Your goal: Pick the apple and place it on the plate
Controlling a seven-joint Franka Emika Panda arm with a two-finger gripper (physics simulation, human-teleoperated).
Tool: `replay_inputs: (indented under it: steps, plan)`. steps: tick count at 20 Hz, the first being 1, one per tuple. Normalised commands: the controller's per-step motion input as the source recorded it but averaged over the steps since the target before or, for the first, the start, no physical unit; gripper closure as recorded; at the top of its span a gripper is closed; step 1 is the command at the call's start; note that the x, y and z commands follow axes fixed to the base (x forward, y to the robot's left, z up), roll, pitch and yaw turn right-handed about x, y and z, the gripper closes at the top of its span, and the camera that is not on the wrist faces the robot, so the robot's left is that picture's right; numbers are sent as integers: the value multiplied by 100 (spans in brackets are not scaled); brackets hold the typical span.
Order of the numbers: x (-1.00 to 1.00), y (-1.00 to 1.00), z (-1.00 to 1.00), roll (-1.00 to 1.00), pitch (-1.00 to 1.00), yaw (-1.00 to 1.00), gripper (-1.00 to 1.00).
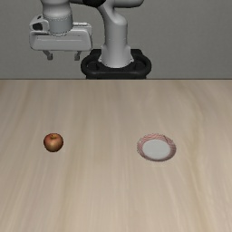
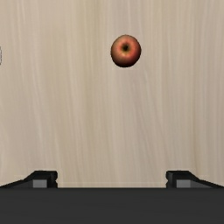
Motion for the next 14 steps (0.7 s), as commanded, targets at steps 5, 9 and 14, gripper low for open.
replay_inputs:
  steps: [5,9,14]
  plan:
    - [40,-60,0,0,0,0,-100]
    - [100,0,0,0,0,0,-100]
    - [100,0,0,0,0,0,-100]
